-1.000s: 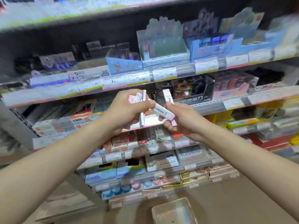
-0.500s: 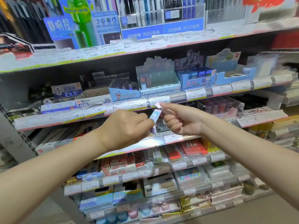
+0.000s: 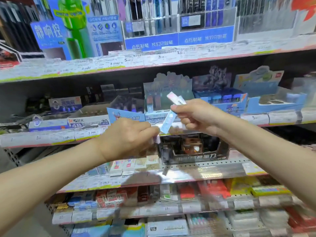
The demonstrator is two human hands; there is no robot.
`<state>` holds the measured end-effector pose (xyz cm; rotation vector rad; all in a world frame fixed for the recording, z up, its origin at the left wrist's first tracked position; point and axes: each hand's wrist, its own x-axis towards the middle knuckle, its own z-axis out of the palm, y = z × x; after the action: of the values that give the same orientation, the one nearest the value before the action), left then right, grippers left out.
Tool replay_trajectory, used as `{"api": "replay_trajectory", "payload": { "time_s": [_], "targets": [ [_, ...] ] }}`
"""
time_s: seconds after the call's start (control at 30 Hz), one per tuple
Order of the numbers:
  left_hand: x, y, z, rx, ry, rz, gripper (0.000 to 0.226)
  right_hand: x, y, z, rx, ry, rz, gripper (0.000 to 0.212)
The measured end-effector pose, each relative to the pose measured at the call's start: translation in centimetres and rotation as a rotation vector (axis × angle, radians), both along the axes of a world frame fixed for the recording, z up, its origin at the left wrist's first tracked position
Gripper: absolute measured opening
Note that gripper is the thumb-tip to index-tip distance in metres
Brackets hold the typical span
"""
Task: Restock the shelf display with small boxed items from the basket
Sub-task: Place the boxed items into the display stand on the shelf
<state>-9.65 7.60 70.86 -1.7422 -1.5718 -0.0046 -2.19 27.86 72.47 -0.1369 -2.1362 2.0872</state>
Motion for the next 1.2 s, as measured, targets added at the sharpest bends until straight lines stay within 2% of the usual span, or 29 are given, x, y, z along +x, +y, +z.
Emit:
{"api": "replay_trajectory", "payload": {
  "time_s": [0.1, 0.23, 0.3, 0.4, 0.47, 0.67, 0.8, 0.97, 1.1, 1.2],
  "targets": [
    [-1.8, 0.9, 0.4, 0.041, -0.150, 0.217, 0.023, -2.2, 3.1, 1.3, 0.272, 0.221, -0.105, 0.026],
    [-4.0, 2.5, 1.1, 0.060, -0.422, 0.485, 0.052, -5.1, 5.7, 1.2, 0.807, 0.441, -0.174, 0.015],
    [-4.9, 3.3, 1.5, 0.048, -0.526, 0.545, 0.064, -6.2, 6.2, 0.9, 0.935, 0.496, -0.189, 0.021],
    [-6.0, 4.2, 1.4, 0.012, -0.622, 0.588, 0.069, -7.7, 6.3, 0.6, 1.068, 0.553, -0.213, 0.039],
    [-6.6, 4.7, 1.6, -0.029, -0.662, 0.632, 0.071, -8.7, 6.2, 0.5, 1.077, 0.544, -0.176, 0.036],
    [-9.5, 5.0, 2.5, -0.108, -0.776, 0.609, 0.076, -10.9, 5.7, -0.1, 1.083, 0.554, -0.100, 0.004],
    [-10.4, 4.5, 3.3, -0.221, -0.811, 0.610, 0.081, -12.2, 4.6, -0.3, 1.042, 0.641, -0.209, 0.021],
    [-10.6, 4.3, 3.7, -0.322, -0.808, 0.602, 0.089, -13.5, 4.0, 0.0, 1.096, 0.549, -0.220, 0.025],
    [-10.6, 4.3, 3.8, -0.340, -0.807, 0.594, 0.088, -13.6, 3.7, 0.1, 1.136, 0.499, -0.203, 0.022],
    [-10.2, 4.3, 4.0, -0.346, -0.841, 0.580, 0.093, -13.6, 3.6, 0.0, 1.127, 0.518, -0.170, 0.008]
  ]
}}
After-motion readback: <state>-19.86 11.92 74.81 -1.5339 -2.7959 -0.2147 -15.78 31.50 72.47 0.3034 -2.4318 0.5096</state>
